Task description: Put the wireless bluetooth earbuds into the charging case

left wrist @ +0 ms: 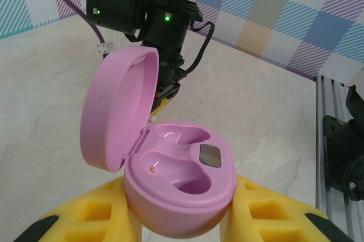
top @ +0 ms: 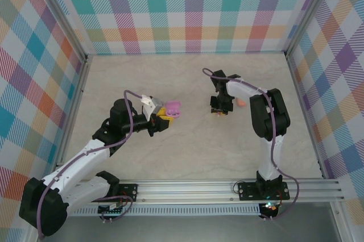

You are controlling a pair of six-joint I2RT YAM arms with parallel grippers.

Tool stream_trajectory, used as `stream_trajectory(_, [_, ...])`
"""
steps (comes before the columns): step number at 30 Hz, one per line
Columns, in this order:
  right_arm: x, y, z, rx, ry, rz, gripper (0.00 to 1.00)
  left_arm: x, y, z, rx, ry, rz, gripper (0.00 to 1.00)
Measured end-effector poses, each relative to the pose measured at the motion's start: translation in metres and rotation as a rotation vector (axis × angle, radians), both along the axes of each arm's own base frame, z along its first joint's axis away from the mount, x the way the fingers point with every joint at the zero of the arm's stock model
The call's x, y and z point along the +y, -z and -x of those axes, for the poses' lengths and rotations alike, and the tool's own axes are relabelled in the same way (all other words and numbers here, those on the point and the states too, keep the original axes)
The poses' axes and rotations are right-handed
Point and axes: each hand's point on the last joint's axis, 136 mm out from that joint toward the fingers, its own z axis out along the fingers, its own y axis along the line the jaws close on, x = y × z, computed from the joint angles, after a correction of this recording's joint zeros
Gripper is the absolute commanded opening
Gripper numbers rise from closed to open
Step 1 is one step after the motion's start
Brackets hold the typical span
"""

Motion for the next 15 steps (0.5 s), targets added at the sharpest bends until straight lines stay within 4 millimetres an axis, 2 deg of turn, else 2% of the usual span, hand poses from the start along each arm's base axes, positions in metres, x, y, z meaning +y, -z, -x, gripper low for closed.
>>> stream_trajectory(12, [-0.0014, -0.0027, 0.0020, 0.008, -0.030, 0.009, 0.18, 0.0000, 0.0000, 0.0001, -0.002, 0.001, -0.001, 0.17])
stream_trajectory(15, [0.0021, -0.0084, 0.0019, 0.000, -0.035, -0.013, 0.17, 0.0000, -0.0001, 0.0000, -0.003, 0.001, -0.001, 0.17])
